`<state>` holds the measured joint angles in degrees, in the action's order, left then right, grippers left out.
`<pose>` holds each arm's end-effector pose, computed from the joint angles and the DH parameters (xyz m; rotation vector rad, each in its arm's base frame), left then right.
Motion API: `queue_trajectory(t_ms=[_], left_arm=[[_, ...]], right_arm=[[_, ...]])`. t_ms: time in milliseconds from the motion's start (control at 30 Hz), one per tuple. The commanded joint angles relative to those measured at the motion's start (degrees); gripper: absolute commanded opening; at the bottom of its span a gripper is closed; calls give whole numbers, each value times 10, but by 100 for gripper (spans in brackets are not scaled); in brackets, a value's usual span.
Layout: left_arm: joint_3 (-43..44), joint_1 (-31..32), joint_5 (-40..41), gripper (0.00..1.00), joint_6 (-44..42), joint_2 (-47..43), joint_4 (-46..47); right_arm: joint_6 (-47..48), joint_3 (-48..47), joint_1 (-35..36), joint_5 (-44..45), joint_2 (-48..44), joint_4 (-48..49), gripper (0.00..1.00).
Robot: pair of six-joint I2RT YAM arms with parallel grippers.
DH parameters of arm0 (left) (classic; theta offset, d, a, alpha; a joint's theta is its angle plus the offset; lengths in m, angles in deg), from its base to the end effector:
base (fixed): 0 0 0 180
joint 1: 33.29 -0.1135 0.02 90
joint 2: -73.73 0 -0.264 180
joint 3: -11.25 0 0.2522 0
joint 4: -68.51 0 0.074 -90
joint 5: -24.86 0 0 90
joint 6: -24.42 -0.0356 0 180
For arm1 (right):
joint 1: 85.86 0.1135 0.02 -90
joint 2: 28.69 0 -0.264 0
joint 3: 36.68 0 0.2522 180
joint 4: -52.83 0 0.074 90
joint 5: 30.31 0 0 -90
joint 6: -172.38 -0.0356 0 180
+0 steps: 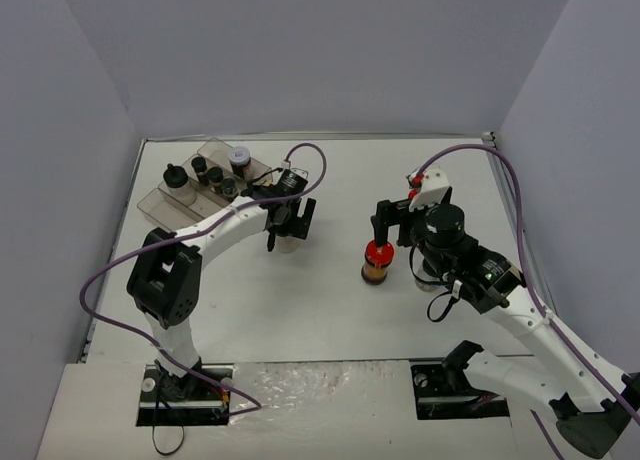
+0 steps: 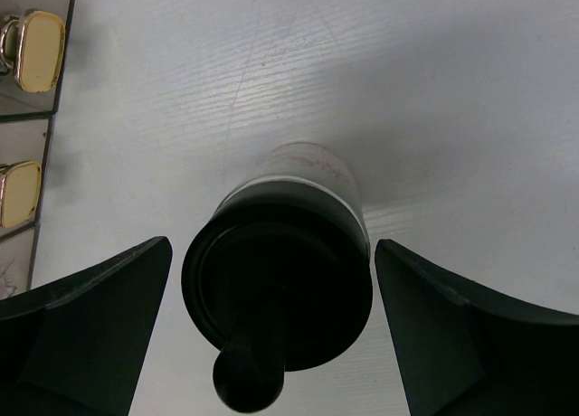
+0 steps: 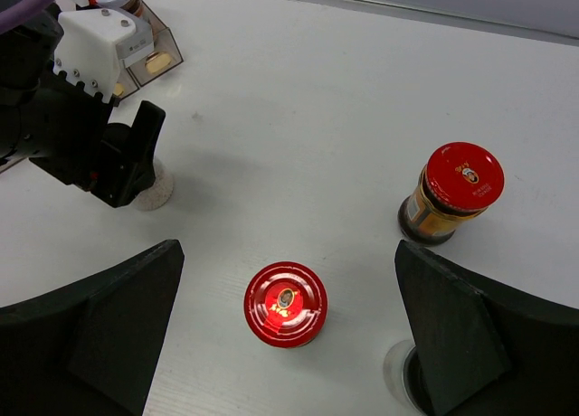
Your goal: Organize the condiment bottles
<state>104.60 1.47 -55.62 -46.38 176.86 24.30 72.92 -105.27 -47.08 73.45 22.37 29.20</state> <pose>0.3259 -0.2190 0.2395 0.2717 2.4891 -0.1833 0.1632 0.1202 0.3833 -0.2493 1.6741 0.4328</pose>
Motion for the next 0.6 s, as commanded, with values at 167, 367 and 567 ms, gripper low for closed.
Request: queue_trajectory(t_ms=[167,367,567], left_arm=[[48,-4,13,48,16,-28,31],[62,-27,5,0,17,-86,-3],[108,-122,4,0,3,-157,-68]], right_arm=[[12,-11,-11,3,15,24,100],[16,-18,-13,-2,24,24,100],[18,-21,-16,-8,25,23,100]])
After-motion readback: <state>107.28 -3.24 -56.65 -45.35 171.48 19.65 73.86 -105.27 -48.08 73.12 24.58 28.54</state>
